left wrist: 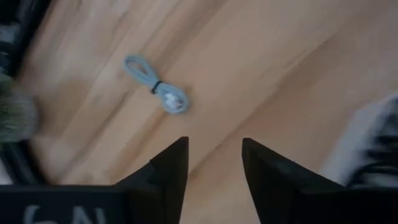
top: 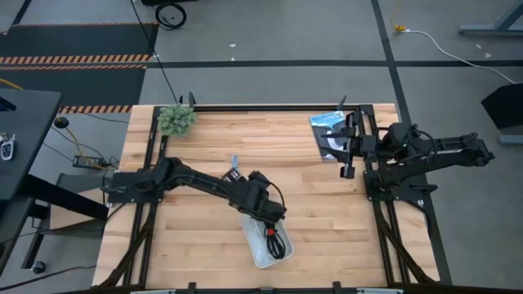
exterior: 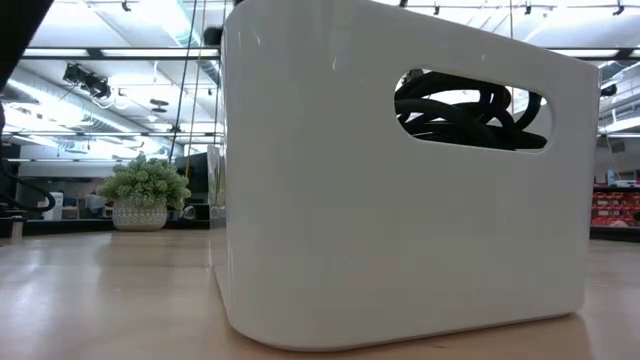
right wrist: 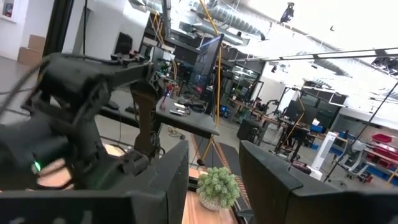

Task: Pick and place USB-C Cables
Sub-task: Put the blue charger cable into the white bin

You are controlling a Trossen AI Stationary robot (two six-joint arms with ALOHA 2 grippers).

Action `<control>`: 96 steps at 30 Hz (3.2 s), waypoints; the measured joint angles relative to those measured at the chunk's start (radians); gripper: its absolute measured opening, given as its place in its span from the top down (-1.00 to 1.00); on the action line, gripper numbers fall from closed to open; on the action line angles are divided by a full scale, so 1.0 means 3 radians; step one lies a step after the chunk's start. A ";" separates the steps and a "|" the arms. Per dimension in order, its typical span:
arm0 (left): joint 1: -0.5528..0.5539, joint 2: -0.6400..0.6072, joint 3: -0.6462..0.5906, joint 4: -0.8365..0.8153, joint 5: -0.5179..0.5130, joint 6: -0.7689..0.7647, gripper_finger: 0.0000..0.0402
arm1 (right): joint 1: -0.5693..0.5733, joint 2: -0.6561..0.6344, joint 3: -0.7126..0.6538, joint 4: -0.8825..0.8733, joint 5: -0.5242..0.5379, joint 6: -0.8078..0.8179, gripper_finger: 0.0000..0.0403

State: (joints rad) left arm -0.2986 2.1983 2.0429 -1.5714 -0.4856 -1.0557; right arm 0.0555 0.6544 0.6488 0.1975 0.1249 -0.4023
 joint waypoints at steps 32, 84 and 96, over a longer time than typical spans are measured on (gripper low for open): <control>0.1488 -0.1437 -0.3139 0.3084 0.0629 -0.0106 0.14 | 0.0004 0.0230 0.0001 0.0140 -0.0079 0.0029 0.27; 0.1166 -0.1278 -0.2448 0.2126 0.0766 0.0300 0.75 | 0.0010 0.0262 0.0001 0.0232 -0.0200 -0.0029 0.27; 0.0717 -0.1369 -0.1650 0.1621 0.0665 0.0687 0.87 | 0.0006 0.0261 0.0001 0.0226 -0.0191 -0.0031 0.27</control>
State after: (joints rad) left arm -0.0835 1.7878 1.5479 -1.0851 -0.2862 -0.8496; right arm 0.0574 0.7326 0.6491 0.2653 0.0677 -0.4114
